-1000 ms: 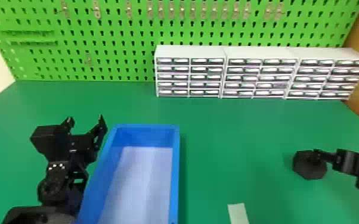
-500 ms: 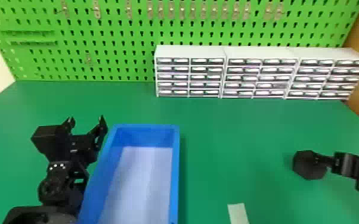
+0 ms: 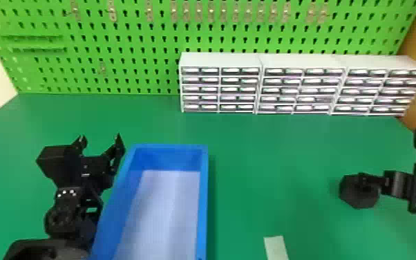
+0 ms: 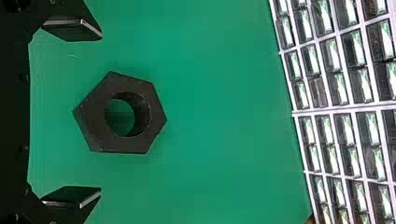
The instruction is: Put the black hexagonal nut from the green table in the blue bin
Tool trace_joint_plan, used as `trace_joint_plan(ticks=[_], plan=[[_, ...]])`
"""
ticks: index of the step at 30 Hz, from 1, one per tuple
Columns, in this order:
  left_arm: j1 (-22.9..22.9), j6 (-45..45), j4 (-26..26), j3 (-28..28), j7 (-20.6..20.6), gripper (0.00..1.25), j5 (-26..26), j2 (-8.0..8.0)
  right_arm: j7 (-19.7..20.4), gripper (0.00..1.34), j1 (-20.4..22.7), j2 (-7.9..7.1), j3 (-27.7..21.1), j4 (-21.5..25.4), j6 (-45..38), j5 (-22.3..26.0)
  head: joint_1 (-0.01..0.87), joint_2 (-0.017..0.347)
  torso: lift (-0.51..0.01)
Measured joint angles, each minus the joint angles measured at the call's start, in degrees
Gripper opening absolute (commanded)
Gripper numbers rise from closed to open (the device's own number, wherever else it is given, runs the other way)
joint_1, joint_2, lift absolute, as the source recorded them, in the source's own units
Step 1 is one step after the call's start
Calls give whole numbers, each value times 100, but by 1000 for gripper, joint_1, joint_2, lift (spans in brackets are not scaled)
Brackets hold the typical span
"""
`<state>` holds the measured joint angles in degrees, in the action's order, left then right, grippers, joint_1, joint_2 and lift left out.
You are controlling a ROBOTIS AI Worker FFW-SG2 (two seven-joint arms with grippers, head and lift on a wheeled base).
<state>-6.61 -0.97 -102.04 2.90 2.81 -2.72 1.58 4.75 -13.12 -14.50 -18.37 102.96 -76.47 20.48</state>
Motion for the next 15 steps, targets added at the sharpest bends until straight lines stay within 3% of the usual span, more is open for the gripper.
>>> trace_joint_plan(ticks=[15], plan=[[2,0,0,1,0,796,5,0,0,1207,-840,-453,306,-888,-231,-6,657,57,-95]])
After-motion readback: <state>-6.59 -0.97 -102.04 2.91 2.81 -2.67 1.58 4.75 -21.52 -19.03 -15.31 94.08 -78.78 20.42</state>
